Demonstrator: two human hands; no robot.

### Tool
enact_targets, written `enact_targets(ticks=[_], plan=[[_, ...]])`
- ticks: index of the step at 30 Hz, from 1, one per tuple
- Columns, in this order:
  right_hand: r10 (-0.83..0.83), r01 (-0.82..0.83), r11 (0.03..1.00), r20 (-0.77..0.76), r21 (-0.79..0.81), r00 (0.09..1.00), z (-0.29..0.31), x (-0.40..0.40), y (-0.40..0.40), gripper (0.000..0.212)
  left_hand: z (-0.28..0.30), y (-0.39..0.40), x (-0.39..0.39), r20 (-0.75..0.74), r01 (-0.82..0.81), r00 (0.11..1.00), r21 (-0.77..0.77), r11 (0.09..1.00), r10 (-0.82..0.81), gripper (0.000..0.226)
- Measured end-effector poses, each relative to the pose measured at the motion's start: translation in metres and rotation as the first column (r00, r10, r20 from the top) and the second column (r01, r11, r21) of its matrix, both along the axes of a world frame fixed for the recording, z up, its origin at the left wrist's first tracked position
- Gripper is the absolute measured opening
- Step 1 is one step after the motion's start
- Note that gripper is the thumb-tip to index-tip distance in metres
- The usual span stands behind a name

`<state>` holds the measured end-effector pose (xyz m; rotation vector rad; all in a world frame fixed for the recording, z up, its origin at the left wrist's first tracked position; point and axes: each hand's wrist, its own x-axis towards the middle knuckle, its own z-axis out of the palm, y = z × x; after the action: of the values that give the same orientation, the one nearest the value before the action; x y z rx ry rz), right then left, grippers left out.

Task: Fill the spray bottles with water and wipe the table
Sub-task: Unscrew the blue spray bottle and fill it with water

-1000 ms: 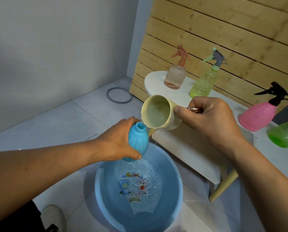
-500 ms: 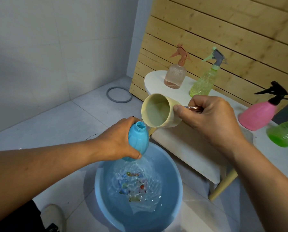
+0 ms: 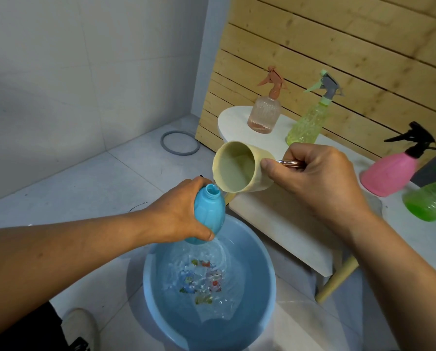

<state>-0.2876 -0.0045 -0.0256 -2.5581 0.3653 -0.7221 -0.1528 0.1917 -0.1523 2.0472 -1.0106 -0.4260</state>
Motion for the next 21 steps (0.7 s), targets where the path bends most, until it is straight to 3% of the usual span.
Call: enact_targets(ticks=[10, 13, 17, 21], plan=[[-0.002, 0.002, 1.0, -0.001, -0.023, 1.0, 0.001, 0.001, 0.0, 0.044, 0.0, -0.001, -0.001, -0.01, 0.002, 1.0, -0.006, 1.0, -0.002, 0.089], [-0.007, 0.013, 0.982, -0.03, 0.189, 1.0, -0.003, 0.007, -0.007, 0.048, 0.001, -0.001, -0.001, -0.012, 0.0, 1.0, -0.011, 1.0, 0.0, 0.089], [-0.032, 0.064, 0.85, -0.07, 0.524, 0.997, -0.015, 0.013, -0.026, 0.047, 0.001, -0.001, -0.002, -0.022, -0.007, 1.0, -0.013, 1.0, 0.007, 0.088], [-0.056, 0.142, 0.754, -0.153, 0.642, 0.987, -0.031, 0.017, -0.041, 0.05, 0.001, -0.005, -0.003, -0.046, -0.024, 0.999, -0.024, 0.999, 0.023, 0.088]])
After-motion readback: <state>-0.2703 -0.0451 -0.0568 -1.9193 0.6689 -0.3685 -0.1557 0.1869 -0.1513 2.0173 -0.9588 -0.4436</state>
